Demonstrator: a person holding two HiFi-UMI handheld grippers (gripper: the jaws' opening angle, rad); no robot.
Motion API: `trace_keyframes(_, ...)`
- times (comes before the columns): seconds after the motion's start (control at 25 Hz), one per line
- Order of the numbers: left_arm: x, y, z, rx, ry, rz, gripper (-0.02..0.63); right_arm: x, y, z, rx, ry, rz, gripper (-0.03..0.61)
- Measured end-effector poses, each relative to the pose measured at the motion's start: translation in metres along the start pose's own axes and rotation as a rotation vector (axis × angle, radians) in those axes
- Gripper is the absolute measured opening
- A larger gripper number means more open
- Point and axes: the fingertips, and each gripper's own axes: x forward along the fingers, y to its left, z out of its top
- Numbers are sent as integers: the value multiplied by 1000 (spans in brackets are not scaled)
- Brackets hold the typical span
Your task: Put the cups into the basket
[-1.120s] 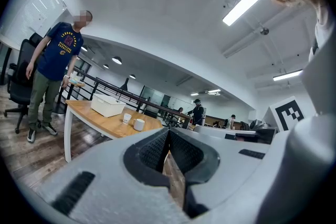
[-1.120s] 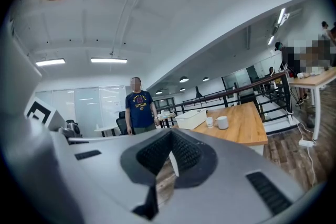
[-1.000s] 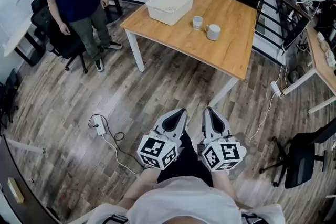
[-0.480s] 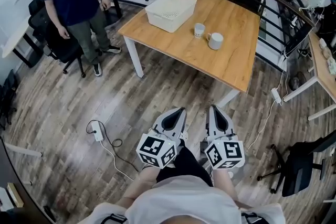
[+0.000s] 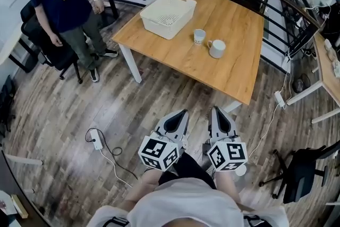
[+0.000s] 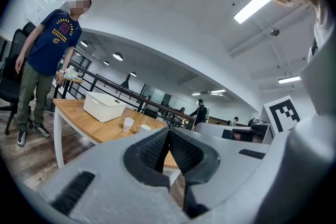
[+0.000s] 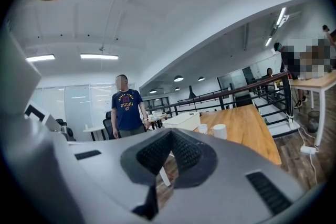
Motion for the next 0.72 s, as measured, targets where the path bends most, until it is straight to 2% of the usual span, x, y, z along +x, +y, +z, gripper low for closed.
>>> trace_keyframes(0.72, 96, 54, 14, 9, 19, 28, 8, 96, -61, 14, 13, -3, 11, 11)
